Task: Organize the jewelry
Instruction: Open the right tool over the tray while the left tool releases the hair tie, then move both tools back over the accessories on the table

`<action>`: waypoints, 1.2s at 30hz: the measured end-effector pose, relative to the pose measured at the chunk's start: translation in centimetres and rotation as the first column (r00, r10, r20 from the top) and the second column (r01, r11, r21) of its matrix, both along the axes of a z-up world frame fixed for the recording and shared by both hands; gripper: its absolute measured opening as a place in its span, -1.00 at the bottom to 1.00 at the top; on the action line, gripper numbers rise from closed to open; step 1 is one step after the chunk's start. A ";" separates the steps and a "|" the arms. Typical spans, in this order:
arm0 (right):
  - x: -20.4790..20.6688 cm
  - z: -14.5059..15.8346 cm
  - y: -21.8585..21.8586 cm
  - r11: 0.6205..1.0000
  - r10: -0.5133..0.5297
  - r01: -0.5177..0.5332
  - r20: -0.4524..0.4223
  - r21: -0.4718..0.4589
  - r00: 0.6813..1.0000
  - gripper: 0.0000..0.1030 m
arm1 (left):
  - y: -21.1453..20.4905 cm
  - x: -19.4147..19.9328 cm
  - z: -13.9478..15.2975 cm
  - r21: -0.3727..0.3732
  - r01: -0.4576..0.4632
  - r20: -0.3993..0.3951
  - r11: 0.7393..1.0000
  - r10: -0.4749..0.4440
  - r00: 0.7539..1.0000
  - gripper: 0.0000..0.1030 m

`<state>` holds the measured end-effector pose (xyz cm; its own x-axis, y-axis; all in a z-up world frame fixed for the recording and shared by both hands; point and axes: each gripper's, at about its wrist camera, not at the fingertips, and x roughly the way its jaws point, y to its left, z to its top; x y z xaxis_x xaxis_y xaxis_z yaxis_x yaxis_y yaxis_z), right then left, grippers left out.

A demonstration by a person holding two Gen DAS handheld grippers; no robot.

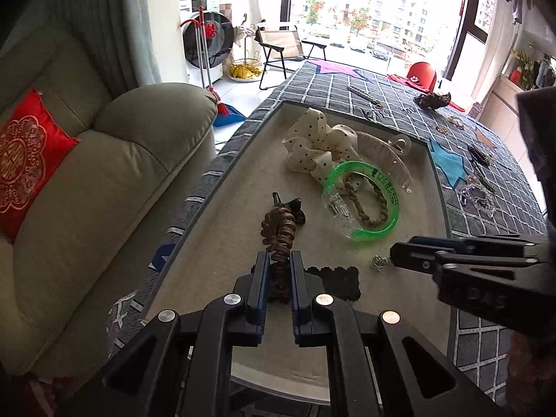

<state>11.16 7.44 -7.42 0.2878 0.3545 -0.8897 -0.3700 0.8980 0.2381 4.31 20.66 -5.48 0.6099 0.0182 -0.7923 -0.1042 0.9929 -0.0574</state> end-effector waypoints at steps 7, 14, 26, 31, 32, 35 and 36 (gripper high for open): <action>-1.0 3.6 -3.8 0.996 -0.060 0.055 0.078 0.066 0.995 0.29 | -0.9 -0.1 0.8 0.033 0.007 0.014 0.999 -0.007 1.000 -0.75; -2.2 4.5 -10.0 0.981 -0.176 0.168 0.088 0.098 0.980 0.32 | -2.0 0.0 1.6 0.034 0.018 0.027 0.999 -0.019 0.999 -0.75; -3.7 3.9 -20.2 0.938 -0.341 0.332 0.094 0.102 0.935 0.38 | -5.2 -0.2 3.3 0.103 0.039 0.075 0.994 -0.046 0.996 1.00; -3.6 3.5 -23.5 0.916 -0.399 0.390 0.097 0.093 0.912 0.44 | -8.5 0.1 4.6 0.096 0.111 0.094 0.989 -0.120 0.988 1.00; -3.5 3.4 -24.2 0.910 -0.412 0.404 0.099 0.087 0.906 0.44 | -9.4 0.3 4.8 0.095 0.124 0.094 0.988 -0.133 0.987 1.00; -3.0 3.2 -25.8 0.898 -0.440 0.433 0.098 0.082 0.893 0.45 | -11.9 0.6 5.1 0.062 0.183 0.085 0.981 -0.188 0.978 0.99; -2.8 3.1 -26.3 0.894 -0.447 0.440 0.098 0.081 0.889 0.44 | -12.8 0.8 5.1 0.053 0.200 0.081 0.978 -0.204 0.976 0.99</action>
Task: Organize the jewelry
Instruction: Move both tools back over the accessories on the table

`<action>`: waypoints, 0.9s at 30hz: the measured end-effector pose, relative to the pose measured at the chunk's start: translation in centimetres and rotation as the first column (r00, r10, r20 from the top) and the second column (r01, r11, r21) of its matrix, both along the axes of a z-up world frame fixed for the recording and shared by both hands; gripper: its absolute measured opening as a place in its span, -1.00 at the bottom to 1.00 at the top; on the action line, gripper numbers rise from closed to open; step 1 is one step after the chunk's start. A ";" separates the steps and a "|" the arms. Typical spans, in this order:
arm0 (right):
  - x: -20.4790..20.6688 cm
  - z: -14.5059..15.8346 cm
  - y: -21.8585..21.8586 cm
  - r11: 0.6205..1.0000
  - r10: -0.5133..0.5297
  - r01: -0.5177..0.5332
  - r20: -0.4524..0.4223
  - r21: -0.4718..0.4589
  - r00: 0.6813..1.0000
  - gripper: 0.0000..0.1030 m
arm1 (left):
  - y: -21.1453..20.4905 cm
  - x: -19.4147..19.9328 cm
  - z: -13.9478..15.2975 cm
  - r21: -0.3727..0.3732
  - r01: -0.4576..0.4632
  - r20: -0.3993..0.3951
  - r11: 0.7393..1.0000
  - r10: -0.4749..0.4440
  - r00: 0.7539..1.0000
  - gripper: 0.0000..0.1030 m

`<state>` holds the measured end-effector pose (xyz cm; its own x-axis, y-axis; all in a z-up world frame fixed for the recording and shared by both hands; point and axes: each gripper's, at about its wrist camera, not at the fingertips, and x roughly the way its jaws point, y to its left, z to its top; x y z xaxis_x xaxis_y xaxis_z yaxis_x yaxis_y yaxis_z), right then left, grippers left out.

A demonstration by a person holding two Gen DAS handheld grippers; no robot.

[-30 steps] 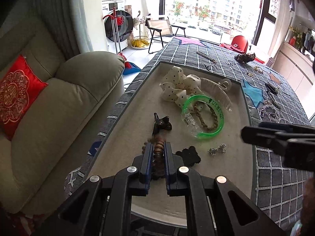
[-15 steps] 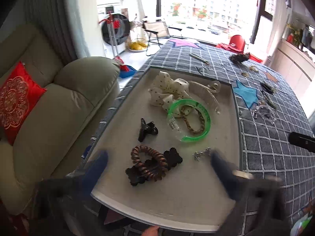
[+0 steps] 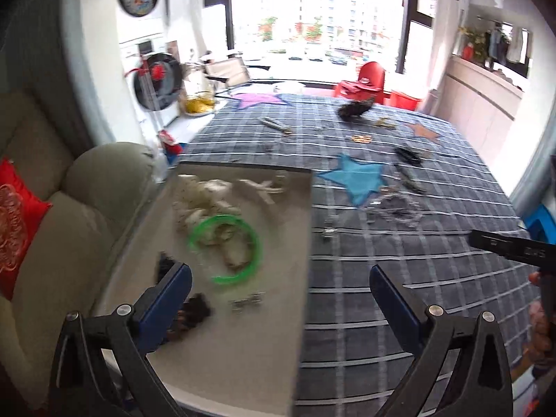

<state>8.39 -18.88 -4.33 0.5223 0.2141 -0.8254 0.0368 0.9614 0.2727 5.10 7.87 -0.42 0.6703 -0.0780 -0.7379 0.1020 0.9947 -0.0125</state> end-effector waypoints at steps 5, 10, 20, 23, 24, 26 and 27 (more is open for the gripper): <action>1.4 -0.1 -1.4 1.000 -0.015 0.015 0.001 -0.007 1.000 0.45 | -4.2 0.9 -0.5 -0.020 0.049 -0.024 0.999 -0.049 0.998 1.00; 3.1 -0.4 -2.2 1.000 -0.013 0.013 0.007 -0.023 1.000 0.44 | -6.9 2.4 -1.6 -0.043 0.053 -0.072 0.998 -0.056 0.996 0.99; 6.8 -1.6 -1.7 0.990 0.068 -0.066 0.010 -0.122 0.998 0.42 | -9.3 6.5 -4.0 -0.023 0.077 -0.107 0.997 -0.079 0.991 0.72; 8.0 -1.8 -1.3 0.986 0.099 -0.096 0.011 -0.138 0.995 0.38 | -9.9 8.3 -4.4 -0.017 0.097 -0.124 0.995 -0.098 0.987 0.55; 8.3 -1.9 -1.2 0.985 0.110 -0.107 0.010 -0.135 0.994 0.35 | -10.0 8.8 -4.4 -0.018 0.105 -0.128 0.994 -0.107 0.986 0.42; 8.8 -2.1 -1.0 0.983 0.140 -0.138 0.007 -0.124 0.990 0.29 | -10.2 9.9 -4.7 -0.025 0.128 -0.142 0.992 -0.130 0.981 0.42; 8.9 -2.2 -0.8 0.980 0.156 -0.154 0.007 -0.123 0.988 0.25 | -10.3 10.4 -4.7 -0.028 0.138 -0.146 0.990 -0.141 0.979 0.34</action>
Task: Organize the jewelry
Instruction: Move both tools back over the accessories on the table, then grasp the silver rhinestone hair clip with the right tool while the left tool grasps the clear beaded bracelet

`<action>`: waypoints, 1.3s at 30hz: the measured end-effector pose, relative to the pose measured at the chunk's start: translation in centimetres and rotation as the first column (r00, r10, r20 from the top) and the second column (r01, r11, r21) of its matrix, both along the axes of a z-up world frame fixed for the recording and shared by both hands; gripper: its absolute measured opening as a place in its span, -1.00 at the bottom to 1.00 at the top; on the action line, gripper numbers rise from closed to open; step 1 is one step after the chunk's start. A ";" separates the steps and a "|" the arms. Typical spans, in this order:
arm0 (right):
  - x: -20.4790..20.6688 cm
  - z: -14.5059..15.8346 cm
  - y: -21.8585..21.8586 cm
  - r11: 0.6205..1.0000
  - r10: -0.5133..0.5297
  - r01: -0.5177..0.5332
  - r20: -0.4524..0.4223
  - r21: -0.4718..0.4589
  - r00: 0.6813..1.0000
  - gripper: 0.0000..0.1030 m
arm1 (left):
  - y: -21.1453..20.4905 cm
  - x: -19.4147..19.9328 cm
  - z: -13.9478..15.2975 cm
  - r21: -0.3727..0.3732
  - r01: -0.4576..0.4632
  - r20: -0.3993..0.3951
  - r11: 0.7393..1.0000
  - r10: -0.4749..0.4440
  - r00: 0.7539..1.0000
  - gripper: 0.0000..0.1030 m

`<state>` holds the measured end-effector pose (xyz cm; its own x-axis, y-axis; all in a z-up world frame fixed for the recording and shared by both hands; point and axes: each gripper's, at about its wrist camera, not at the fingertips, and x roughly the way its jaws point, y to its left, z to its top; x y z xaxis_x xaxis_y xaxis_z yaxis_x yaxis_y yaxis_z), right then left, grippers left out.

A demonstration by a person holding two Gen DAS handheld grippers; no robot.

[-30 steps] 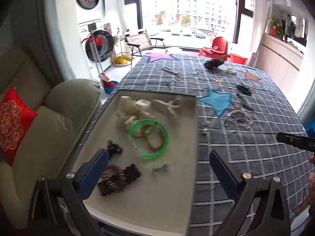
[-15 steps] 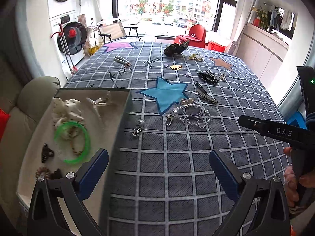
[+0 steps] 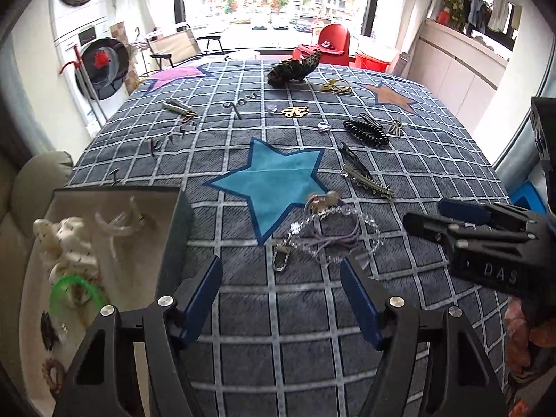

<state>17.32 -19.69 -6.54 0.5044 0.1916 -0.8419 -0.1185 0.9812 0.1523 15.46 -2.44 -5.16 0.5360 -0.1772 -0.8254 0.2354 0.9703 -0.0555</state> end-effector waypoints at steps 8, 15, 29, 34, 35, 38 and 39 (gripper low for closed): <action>2.3 -1.2 -0.1 0.999 0.012 -0.012 0.001 -0.045 1.000 0.00 | -1.5 2.9 -1.7 0.016 0.042 -0.058 0.999 -0.041 0.997 0.28; 3.8 -2.1 0.7 0.994 0.081 -0.081 0.000 -0.068 0.997 -0.01 | -1.9 4.2 -3.1 0.014 0.043 -0.083 0.999 -0.041 0.996 0.28; 4.2 -2.0 2.5 0.988 0.136 -0.135 0.015 -0.080 0.991 -0.77 | -3.7 3.4 -2.8 -0.016 0.122 -0.062 0.992 -0.122 0.991 -0.77; 2.5 -1.3 0.9 0.997 0.080 -0.081 0.017 0.018 0.997 -0.77 | -3.2 2.0 -2.0 -0.035 0.121 -0.036 0.992 -0.122 0.992 -0.78; 2.0 -1.1 0.5 0.997 0.068 -0.068 0.019 0.037 0.998 -0.76 | -3.0 1.6 -1.7 -0.041 0.118 -0.030 0.992 -0.119 0.992 -0.78; 0.5 -0.4 -0.5 0.995 0.032 -0.034 0.023 0.092 0.999 -0.76 | -2.4 0.7 -0.9 -0.066 0.106 -0.022 0.992 -0.108 0.994 -0.78; 0.1 -0.2 -0.8 0.994 0.022 -0.024 0.022 0.107 1.000 -0.76 | -2.3 0.2 -0.6 -0.071 0.108 -0.016 0.992 -0.109 0.994 -0.78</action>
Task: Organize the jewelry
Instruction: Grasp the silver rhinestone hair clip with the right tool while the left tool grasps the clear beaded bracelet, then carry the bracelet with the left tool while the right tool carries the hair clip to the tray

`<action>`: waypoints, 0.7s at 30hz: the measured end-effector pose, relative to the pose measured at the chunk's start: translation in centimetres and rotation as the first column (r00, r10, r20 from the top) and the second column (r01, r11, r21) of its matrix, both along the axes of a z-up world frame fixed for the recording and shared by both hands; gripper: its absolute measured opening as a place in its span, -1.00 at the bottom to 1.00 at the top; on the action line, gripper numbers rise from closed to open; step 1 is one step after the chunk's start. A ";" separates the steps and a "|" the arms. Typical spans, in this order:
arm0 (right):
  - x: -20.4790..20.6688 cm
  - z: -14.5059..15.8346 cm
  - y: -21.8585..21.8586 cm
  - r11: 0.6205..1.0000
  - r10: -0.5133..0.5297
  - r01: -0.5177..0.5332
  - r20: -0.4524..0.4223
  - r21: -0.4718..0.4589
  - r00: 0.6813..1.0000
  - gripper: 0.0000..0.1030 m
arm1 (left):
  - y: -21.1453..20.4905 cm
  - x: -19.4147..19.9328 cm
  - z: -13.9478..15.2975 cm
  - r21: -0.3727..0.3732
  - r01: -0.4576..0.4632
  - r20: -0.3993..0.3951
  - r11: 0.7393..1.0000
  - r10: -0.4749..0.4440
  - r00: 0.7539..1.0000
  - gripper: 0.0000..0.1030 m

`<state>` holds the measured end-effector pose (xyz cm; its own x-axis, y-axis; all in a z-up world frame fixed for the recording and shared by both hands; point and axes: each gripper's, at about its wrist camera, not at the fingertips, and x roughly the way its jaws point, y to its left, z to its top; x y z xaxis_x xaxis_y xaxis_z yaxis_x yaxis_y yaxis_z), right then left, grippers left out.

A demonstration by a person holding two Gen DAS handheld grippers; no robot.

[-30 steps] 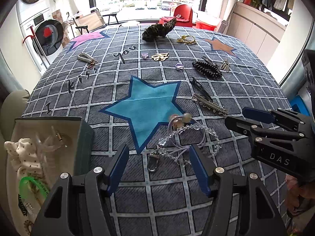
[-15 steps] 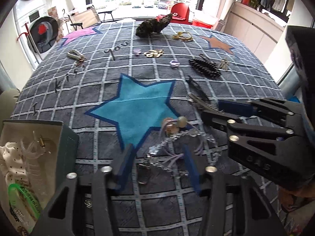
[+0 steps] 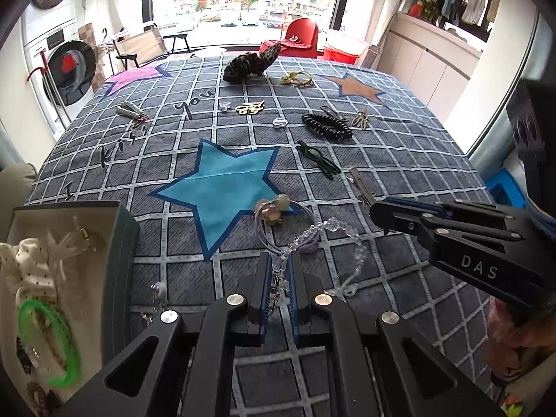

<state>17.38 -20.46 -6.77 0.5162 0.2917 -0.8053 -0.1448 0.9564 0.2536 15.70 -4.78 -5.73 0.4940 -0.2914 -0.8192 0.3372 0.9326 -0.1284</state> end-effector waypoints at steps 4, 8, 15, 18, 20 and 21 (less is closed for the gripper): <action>-2.0 0.7 -0.6 0.999 -0.027 0.027 -0.002 0.046 1.000 -0.76 | 0.0 -1.9 1.4 -0.013 0.015 0.027 1.000 -0.014 1.000 -0.78; -4.4 1.4 -0.6 0.997 -0.033 0.033 0.003 0.067 0.999 -0.76 | 0.4 -4.1 3.0 -0.038 0.026 0.055 0.999 -0.024 0.998 -0.81; -7.8 2.7 -0.4 0.995 -0.050 0.048 0.017 0.085 0.999 -0.76 | 1.5 -7.3 5.3 -0.072 0.034 0.095 0.997 -0.027 0.995 -0.98; -9.0 3.2 -0.2 0.995 -0.054 0.052 0.024 0.084 0.998 -0.76 | 2.3 -8.3 5.9 -0.083 0.032 0.110 0.996 -0.023 0.994 -0.98; -9.8 3.4 0.0 0.995 -0.058 0.055 0.028 0.083 0.998 -0.76 | 2.6 -8.8 6.1 -0.072 0.031 0.117 0.997 -0.022 0.993 -0.98; -10.1 3.4 0.0 0.995 -0.060 0.057 0.027 0.084 0.998 -0.76 | 2.4 -9.0 6.0 -0.048 0.031 0.120 0.998 -0.025 0.992 -0.98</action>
